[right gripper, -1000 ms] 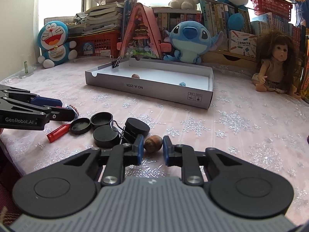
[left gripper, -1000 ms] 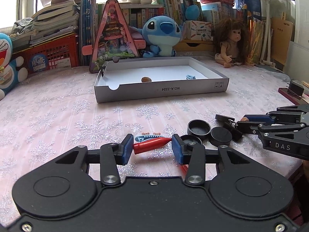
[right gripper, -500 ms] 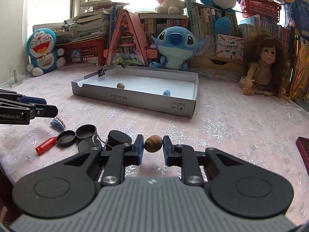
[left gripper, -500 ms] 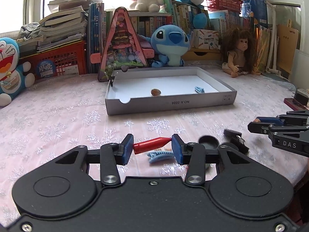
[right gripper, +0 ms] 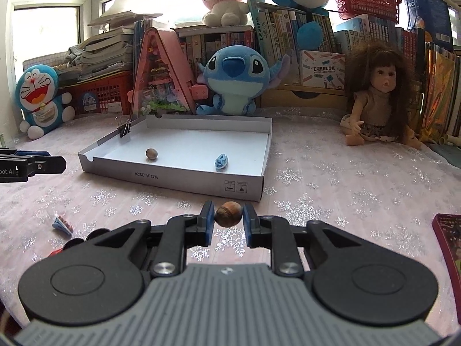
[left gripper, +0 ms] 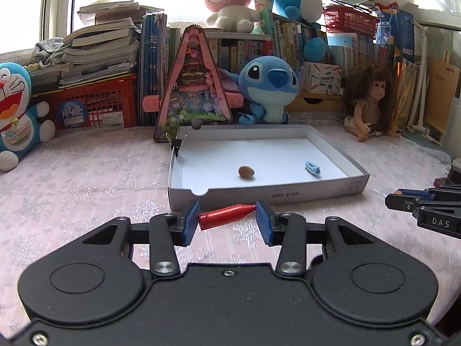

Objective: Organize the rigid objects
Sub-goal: 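Carry the red pen and acorn into the tray and open both tools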

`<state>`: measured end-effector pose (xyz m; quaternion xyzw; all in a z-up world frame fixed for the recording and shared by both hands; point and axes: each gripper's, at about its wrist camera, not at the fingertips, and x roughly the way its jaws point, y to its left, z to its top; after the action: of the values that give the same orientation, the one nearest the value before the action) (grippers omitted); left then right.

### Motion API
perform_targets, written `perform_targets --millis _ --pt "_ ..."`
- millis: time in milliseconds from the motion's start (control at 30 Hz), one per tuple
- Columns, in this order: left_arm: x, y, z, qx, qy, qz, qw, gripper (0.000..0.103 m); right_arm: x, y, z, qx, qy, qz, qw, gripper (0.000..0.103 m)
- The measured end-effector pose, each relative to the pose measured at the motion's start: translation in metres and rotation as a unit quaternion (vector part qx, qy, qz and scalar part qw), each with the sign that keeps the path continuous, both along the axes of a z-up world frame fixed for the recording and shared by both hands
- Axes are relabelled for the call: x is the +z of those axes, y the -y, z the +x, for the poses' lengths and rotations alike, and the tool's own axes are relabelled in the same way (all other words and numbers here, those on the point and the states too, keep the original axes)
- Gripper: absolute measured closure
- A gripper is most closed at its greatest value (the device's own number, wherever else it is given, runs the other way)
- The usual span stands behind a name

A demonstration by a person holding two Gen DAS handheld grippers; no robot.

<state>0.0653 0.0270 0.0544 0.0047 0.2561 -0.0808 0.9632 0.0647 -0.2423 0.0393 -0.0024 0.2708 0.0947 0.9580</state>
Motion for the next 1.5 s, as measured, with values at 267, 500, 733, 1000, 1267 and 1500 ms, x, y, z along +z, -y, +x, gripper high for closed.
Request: perform_targets --millis 267,500,733,1000,1267,1500 --pt "0.014 -0.004 0.031 0.008 0.001 -0.014 0.9999 0.062 0.012 0.003 0.024 -0.006 0.005 0.010 1.000 0.078" --pt "0.019 -0.005 0.064 0.009 -0.017 -0.031 0.9993 0.062 0.019 0.005 0.049 -0.006 -0.005 0.018 1.000 0.078" --pt "0.014 -0.001 0.106 0.003 -0.057 -0.043 0.9974 0.062 0.027 0.012 0.085 -0.010 -0.035 0.042 0.998 0.078" --pt "-0.001 0.007 0.150 -0.003 -0.109 -0.046 0.9930 0.062 0.021 0.014 0.127 -0.021 -0.094 0.091 0.991 0.078" --pt "-0.017 0.015 0.171 -0.004 -0.132 -0.029 0.9908 0.062 0.003 0.011 0.153 -0.036 -0.132 0.102 0.985 0.078" --pt "-0.026 0.016 0.177 -0.004 -0.138 -0.024 0.9901 0.062 -0.008 0.007 0.165 -0.044 -0.148 0.100 0.983 0.078"
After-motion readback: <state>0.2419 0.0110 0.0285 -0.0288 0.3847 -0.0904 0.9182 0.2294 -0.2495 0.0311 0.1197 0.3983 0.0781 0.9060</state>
